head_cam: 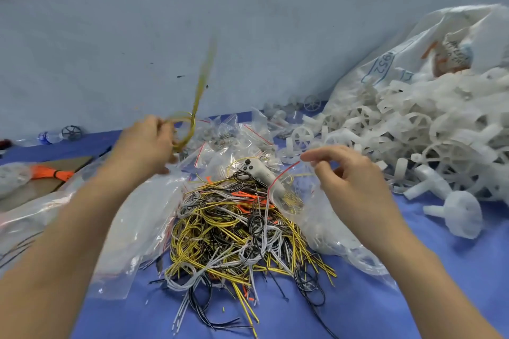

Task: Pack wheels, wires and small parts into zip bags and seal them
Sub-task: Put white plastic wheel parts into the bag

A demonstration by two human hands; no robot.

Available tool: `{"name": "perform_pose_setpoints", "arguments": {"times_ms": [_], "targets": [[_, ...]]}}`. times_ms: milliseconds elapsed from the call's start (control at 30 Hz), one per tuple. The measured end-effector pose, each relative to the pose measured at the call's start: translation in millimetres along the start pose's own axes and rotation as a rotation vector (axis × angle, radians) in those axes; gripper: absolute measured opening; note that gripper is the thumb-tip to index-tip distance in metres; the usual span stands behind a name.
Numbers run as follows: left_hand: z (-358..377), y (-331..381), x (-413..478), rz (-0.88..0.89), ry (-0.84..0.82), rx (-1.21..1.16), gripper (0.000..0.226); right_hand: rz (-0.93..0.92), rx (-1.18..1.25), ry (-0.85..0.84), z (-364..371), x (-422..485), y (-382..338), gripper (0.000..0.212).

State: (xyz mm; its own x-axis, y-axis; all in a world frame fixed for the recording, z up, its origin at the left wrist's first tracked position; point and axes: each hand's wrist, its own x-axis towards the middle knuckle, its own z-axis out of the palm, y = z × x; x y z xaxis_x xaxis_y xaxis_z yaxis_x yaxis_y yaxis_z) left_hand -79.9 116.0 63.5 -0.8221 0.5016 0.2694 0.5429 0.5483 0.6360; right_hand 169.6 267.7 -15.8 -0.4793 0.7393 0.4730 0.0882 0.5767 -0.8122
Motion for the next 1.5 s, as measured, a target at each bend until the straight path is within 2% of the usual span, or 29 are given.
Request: {"name": "perform_pose_setpoints", "arguments": {"times_ms": [67,133,300,467,600,700,767,900,967,1133,1300,1500], "targets": [[14.3,1.7,-20.0,-0.186,-0.200,-0.419,0.020,0.000,-0.019,-0.014,0.7,-0.3,0.1,0.027],[28.1,1.7,-37.8,-0.221,-0.296,-0.641,0.022,0.004,-0.018,-0.018,-0.3,0.0,0.7,0.027],[64.7,3.9,-67.4,-0.226,-0.269,-0.658,0.024,0.001,0.024,-0.029,-1.9,0.3,3.2,0.030],[74.9,18.9,-78.7,-0.180,-0.346,-0.860,0.019,-0.017,0.050,-0.009,-4.9,-1.2,5.4,0.033],[66.8,23.5,-82.3,-0.120,-0.500,-1.025,0.025,0.003,0.102,0.014,-11.2,-5.4,10.4,0.028],[62.9,26.9,-89.9,-0.077,-0.633,-1.107,0.022,0.008,0.150,0.038,-14.6,-11.0,10.1,0.026],[63.9,29.9,-94.5,-0.054,-0.668,-1.070,0.022,-0.010,0.161,0.047,-15.5,-14.7,8.2,0.026],[69.4,38.9,-103.3,0.112,-0.650,-0.740,0.027,-0.052,0.149,0.028,-12.3,-19.5,3.7,0.024],[74.0,44.8,-107.6,0.152,-0.698,-0.637,0.027,-0.068,0.142,-0.001,-8.2,-21.0,0.4,0.024],[90.6,57.3,-117.3,0.155,-0.784,-0.488,0.030,-0.107,0.072,-0.053,-0.2,-22.9,-7.0,0.029],[107.7,63.2,-124.6,0.144,-0.776,-0.306,0.040,-0.154,0.080,-0.067,-2.0,-25.6,-12.2,0.031],[106.8,65.4,-115.5,0.132,-0.694,-0.350,0.036,-0.229,-0.006,-0.118,-3.4,-29.7,-16.0,0.031]]}}
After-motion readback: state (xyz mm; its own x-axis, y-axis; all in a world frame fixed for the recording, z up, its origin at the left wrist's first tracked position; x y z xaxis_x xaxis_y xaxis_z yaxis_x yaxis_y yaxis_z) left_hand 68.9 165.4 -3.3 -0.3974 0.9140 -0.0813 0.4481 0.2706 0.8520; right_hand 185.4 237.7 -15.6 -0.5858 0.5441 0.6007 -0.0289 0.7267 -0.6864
